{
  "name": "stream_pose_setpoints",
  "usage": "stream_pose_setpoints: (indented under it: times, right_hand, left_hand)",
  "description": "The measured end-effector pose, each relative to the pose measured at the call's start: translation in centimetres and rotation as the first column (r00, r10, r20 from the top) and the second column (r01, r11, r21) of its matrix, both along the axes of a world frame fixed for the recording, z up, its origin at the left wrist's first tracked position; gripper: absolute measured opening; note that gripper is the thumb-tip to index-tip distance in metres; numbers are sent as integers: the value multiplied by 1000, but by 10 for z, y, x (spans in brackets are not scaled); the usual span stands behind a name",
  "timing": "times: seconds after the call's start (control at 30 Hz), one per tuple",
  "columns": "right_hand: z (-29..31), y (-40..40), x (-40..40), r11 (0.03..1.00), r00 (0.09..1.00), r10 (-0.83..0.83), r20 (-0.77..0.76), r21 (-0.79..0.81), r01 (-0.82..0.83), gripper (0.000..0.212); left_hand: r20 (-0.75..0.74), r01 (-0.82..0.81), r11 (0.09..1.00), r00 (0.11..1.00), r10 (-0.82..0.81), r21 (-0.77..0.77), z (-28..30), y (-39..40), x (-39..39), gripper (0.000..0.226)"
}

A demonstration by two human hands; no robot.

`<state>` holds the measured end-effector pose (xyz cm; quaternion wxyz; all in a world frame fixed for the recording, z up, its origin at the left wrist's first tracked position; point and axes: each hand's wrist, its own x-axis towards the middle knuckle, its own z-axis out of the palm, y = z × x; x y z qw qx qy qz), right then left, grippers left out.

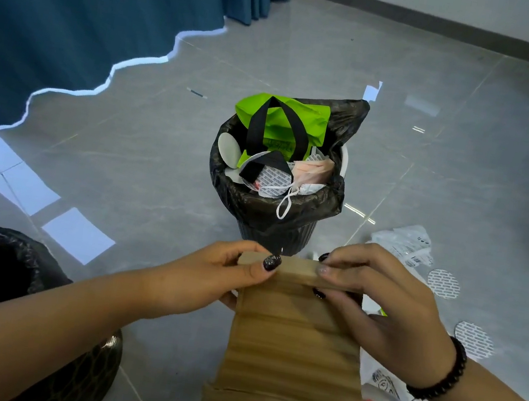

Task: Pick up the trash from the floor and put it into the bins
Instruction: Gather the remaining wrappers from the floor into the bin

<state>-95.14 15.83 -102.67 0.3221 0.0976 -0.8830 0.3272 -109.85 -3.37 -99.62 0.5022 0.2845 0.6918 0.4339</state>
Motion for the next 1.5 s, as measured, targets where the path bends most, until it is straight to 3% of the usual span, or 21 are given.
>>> stream_pose_setpoints:
  times: [0.13,0.2,0.27,0.37,0.47,0.57,0.73,0.9,1.0,1.1,1.2,1.33,1.5]
  right_hand:
    - [-6,0,0,998,1000,-15,-2,65,15,12]
    - [-6,0,-1,1000,1000,15,25,26,-15,11]
    - [-3,1,-1,996,995,56,81,-68,-50,16]
    - [-3,4,-3,971,973,55,225,-238,1,42]
    - [-6,4,-3,904,938,95,332,-423,59,43]
    - [-8,1,-3,904,957,87,277,-425,41,36]
    - [-8,-2,-4,949,981,85,177,-314,-26,32]
    - [-10,0,-5,921,963,142,227,-387,-45,38]
    - [-10,0,-6,827,915,219,339,-562,11,46]
    - [-12,-3,-8,744,902,249,351,-666,54,44]
    - [-10,-6,-9,685,921,273,276,-728,15,40]
    - [-7,-6,-9,705,916,303,264,-708,-29,31]
    - [-3,-6,-7,692,893,315,321,-722,15,28]
  left_hand:
    - [42,-74,994,997,71,81,0,3,3,27]
    - [-16,-95,986,995,98,141,-2,2,2,26]
    - [-96,-93,976,989,113,197,-6,0,0,31]
    - [-179,-115,964,971,161,240,-6,-4,-2,33]
    - [-216,-116,962,961,171,248,-3,-4,-3,33]
    - [-176,-73,983,979,102,169,-2,-5,-2,36]
    - [54,-65,998,996,66,-16,0,-5,0,50]
    - [-55,-114,988,991,120,105,1,-5,0,28]
    - [-133,-118,976,981,144,184,0,-8,0,31]
    - [-175,-114,972,973,151,207,1,-9,1,40]
    - [-130,-151,983,978,165,106,0,-12,0,52]
    - [116,-227,974,967,228,-21,0,-11,1,43]
    - [29,-271,960,963,269,77,3,-9,3,35]
